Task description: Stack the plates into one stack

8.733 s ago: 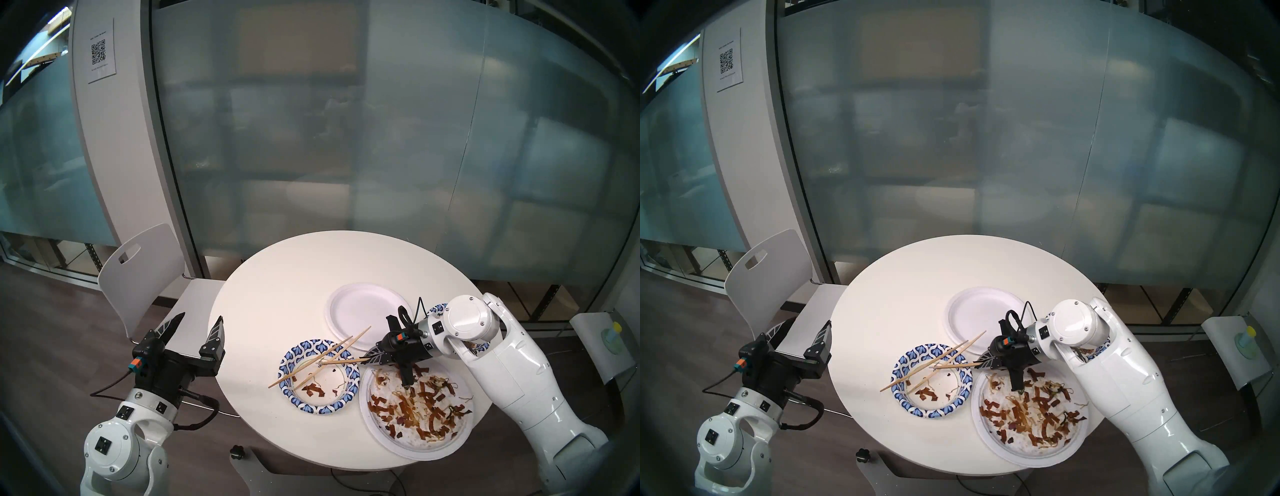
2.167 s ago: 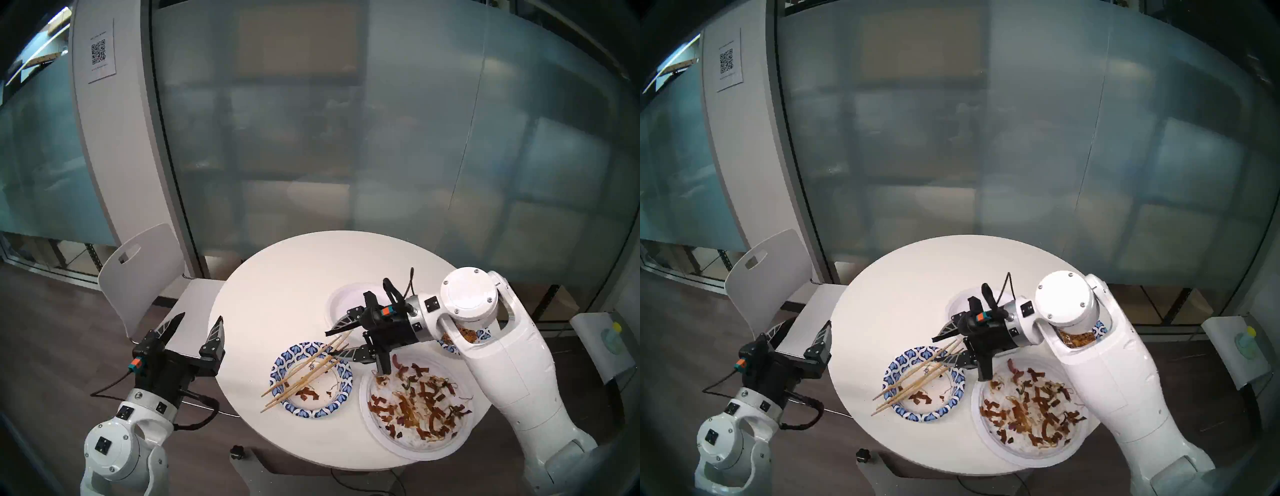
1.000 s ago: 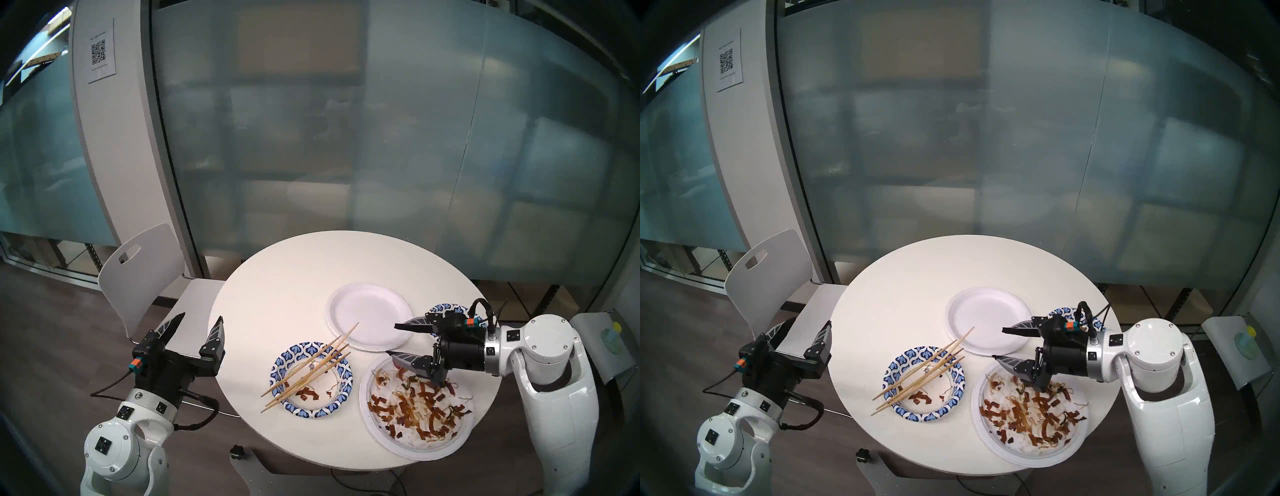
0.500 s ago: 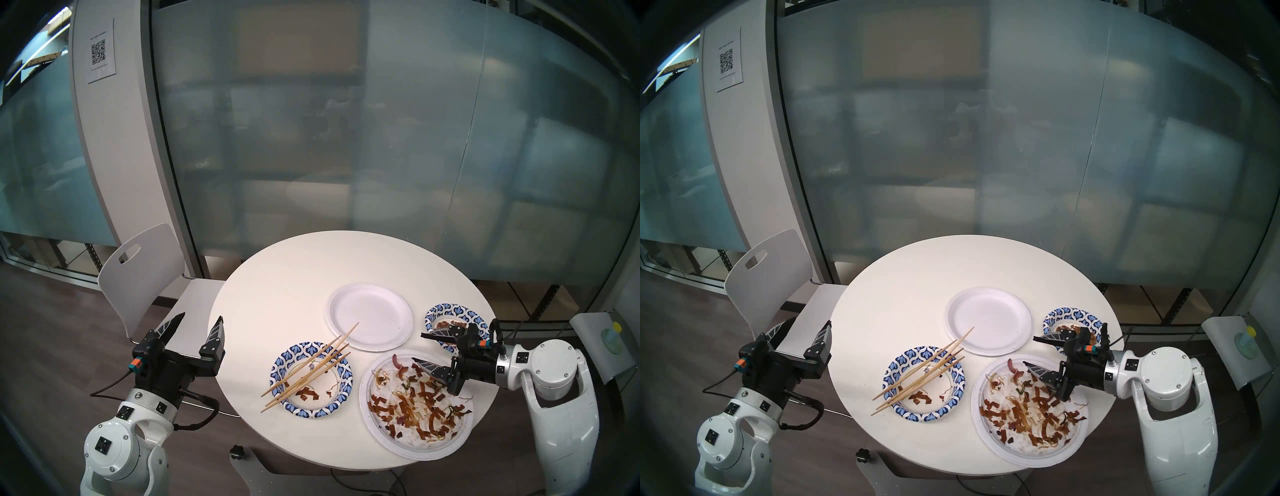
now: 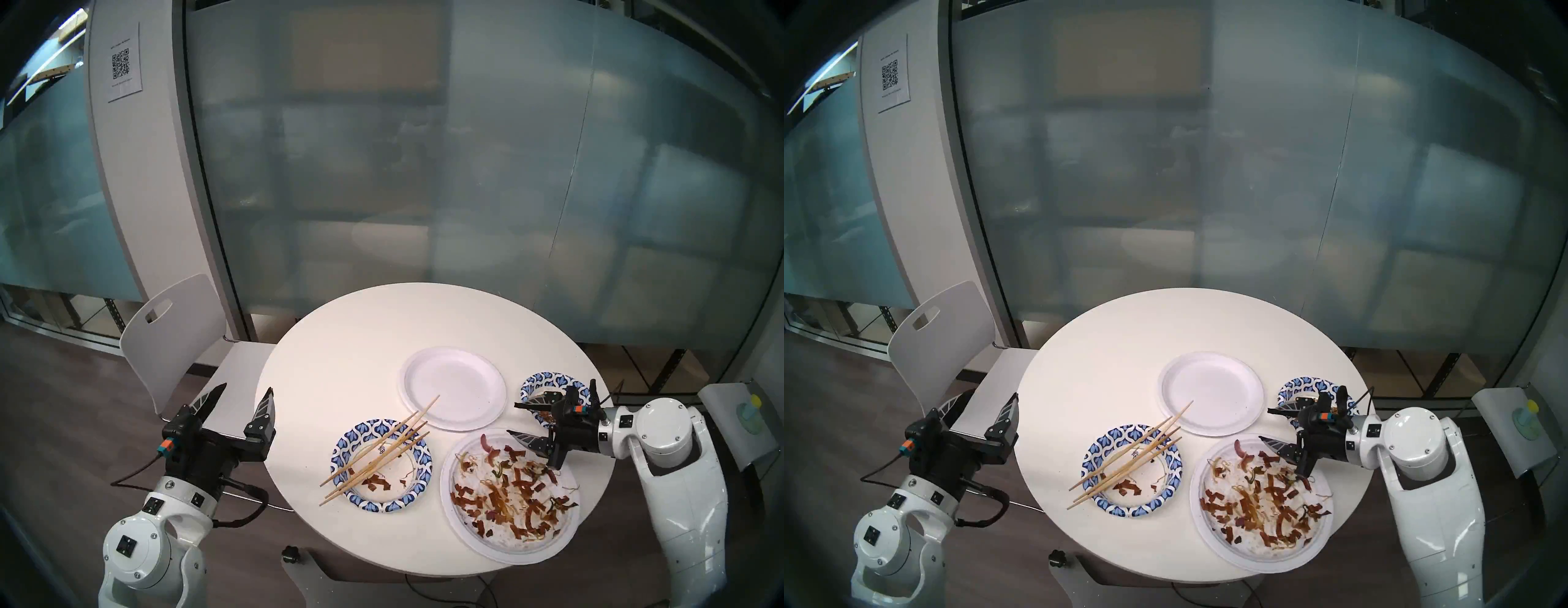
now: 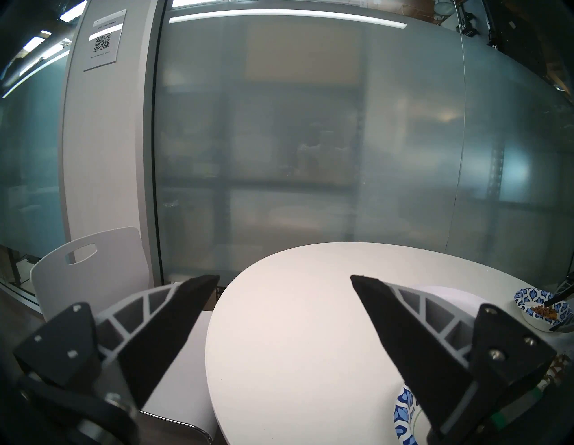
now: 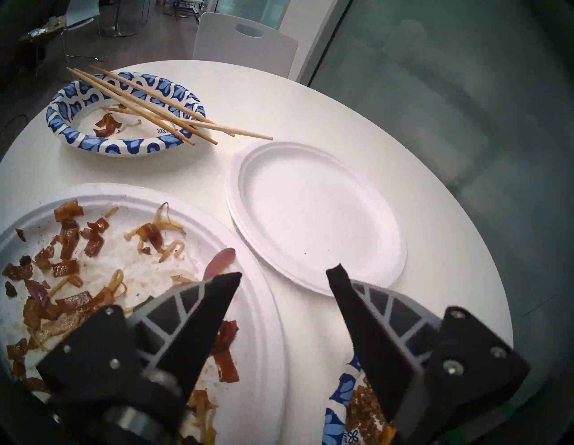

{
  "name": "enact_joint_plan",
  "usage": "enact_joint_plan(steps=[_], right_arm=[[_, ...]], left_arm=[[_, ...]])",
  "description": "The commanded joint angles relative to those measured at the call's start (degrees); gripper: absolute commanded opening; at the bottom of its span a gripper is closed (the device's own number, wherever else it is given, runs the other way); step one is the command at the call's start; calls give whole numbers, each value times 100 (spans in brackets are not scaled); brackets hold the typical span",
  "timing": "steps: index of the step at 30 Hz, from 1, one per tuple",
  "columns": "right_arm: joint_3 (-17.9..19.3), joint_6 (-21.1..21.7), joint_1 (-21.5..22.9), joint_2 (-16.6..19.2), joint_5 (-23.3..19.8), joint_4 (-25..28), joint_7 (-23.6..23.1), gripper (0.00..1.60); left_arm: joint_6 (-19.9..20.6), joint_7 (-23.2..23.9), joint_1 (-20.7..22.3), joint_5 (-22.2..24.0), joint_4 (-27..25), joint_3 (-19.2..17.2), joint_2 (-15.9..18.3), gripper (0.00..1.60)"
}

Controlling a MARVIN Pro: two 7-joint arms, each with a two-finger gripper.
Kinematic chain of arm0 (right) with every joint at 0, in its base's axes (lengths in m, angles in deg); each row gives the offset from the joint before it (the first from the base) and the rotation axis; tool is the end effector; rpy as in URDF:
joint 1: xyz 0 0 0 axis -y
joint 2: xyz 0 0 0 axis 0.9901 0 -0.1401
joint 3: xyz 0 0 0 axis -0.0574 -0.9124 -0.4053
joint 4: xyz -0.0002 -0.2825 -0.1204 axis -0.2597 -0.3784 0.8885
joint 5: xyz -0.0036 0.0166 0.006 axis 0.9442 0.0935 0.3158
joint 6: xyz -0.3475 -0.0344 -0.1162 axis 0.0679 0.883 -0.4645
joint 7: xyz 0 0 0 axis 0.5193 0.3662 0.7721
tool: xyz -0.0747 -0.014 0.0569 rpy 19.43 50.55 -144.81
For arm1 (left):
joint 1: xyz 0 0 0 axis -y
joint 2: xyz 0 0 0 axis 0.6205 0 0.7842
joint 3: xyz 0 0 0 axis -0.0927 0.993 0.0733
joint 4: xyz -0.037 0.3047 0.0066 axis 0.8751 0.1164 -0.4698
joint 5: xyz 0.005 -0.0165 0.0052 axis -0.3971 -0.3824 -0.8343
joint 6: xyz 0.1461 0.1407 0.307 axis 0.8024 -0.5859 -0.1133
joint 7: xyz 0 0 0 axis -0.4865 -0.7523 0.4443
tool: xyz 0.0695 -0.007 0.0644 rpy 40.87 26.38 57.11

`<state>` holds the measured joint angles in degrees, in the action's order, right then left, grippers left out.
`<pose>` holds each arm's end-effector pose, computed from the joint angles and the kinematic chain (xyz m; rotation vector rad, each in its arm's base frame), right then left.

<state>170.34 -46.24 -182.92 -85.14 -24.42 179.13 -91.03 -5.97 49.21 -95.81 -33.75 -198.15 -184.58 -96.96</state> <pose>0.3861 -0.1323 -0.2859 -2.1626 -1.6464 -1.3452 0.2539 0.0688 -0.2591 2.1707 -0.0287 2.1366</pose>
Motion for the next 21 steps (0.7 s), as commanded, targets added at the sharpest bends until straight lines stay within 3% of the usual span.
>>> enact_joint_plan(steps=[1, 13, 21], right_arm=[[-278, -115, 623, 281, 249, -182, -30, 113], [-812, -479, 1266, 357, 758, -674, 96, 110], [-1049, -773, 1459, 445, 1000, -894, 112, 109]], left_arm=[[-15, 14, 2, -12, -118, 6, 15, 160], [-15, 14, 2, -12, -118, 6, 15, 160], [-13, 14, 1, -13, -120, 6, 15, 160]])
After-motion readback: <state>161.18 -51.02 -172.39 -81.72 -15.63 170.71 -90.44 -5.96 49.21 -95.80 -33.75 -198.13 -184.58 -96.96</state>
